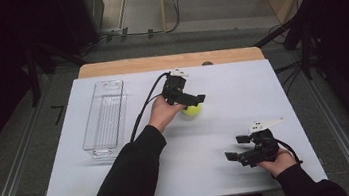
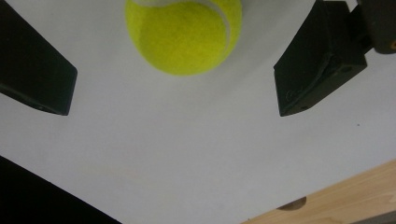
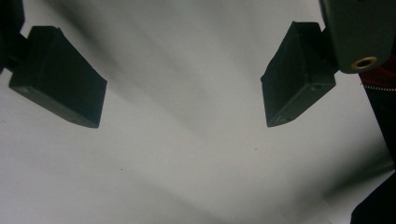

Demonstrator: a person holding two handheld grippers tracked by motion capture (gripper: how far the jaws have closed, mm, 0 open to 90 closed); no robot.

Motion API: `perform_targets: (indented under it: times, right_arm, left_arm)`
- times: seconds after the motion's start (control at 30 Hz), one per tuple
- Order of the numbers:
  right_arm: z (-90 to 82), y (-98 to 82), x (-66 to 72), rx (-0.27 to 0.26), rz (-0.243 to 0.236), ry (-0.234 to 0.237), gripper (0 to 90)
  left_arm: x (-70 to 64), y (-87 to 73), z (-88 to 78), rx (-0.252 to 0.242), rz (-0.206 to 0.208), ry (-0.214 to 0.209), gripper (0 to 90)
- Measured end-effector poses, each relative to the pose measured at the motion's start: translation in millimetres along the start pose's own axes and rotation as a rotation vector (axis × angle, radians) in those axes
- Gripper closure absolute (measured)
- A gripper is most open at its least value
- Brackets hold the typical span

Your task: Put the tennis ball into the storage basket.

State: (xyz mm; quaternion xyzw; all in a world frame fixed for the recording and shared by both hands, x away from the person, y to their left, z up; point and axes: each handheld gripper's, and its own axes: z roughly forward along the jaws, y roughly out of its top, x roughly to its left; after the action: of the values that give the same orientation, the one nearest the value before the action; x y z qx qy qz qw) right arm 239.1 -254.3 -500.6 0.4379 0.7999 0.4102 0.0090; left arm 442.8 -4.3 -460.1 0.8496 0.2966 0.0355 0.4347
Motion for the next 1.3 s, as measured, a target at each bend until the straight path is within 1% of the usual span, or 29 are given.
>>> perform_targets:
  times: [0.07,0.2,0.27,0.3,0.43,0.47,0.53,0.57,0.6,0.63,0.7,0.77,0.97,1.1,1.13,1.23,1.3]
  right_arm:
    - [-0.1,0.0,-0.2,-0.001,-0.001,-0.001,12.2]
    - [-0.2,0.1,-0.6,0.0,0.002,-0.002,12.2]
    - [0.1,0.1,-0.7,0.001,0.004,-0.002,12.2]
    - [0.1,0.1,-0.7,0.001,0.003,-0.002,12.2]
    - [-0.4,0.0,-0.6,0.0,0.002,-0.001,12.2]
    - [-0.6,-0.2,-0.5,0.001,0.002,-0.003,12.2]
    - [-0.6,-0.4,-0.4,-0.001,0.002,-0.003,12.2]
    - [-0.6,-0.4,-0.6,-0.001,0.001,-0.007,12.2]
    - [-0.6,-0.4,-0.6,-0.001,0.001,-0.007,12.2]
    - [-0.5,-0.5,-0.8,0.0,0.002,-0.007,12.2]
    - [-0.3,-0.4,-0.9,0.002,0.001,-0.006,12.2]
    - [-0.2,-0.4,-1.0,0.003,0.0,-0.007,12.2]
    - [-0.5,-0.6,-0.9,0.002,0.001,-0.01,12.2]
    - [-0.4,-0.5,-1.1,0.004,0.0,-0.01,12.2]
    - [-0.3,-0.5,-1.1,0.004,-0.001,-0.01,12.2]
    - [-0.4,-0.4,-1.0,0.003,-0.002,-0.01,12.2]
    - [-0.3,-0.5,-1.0,0.005,-0.001,-0.011,12.2]
  left_arm:
    - [-0.2,-1.4,0.5,-0.003,0.002,-0.005,0.0]
    - [-2.2,-6.5,3.1,-0.003,0.017,0.007,0.0]
    - [-1.6,-10.0,4.9,-0.006,0.007,-0.001,0.0]
    - [-0.4,-13.2,7.3,0.008,0.004,-0.007,0.0]
    - [-0.3,-19.1,9.7,-0.002,0.0,0.002,0.0]
    - [0.2,-22.4,10.5,-0.003,-0.012,-0.001,0.0]
    - [0.0,-24.0,11.0,-0.005,-0.013,0.003,0.6]
    - [-0.2,-26.6,12.2,0.005,-0.005,0.011,2.1]
    - [-0.2,-26.6,12.2,0.005,-0.005,0.011,2.1]
    - [-1.0,-28.5,14.5,0.017,-0.004,0.008,2.1]
    - [-2.8,-29.9,16.5,0.032,0.014,0.019,2.1]
    - [-3.7,-31.7,18.4,0.038,0.016,0.019,2.1]
    - [-3.2,-38.0,21.9,0.041,0.007,0.03,2.1]
    - [-2.1,-42.8,25.4,0.064,0.008,0.043,2.1]
    - [-2.3,-44.0,26.4,0.063,0.001,0.039,2.1]
    - [-1.7,-46.8,27.9,0.067,0.003,0.034,2.1]
    - [-1.6,-48.2,29.2,0.074,0.008,0.039,2.1]
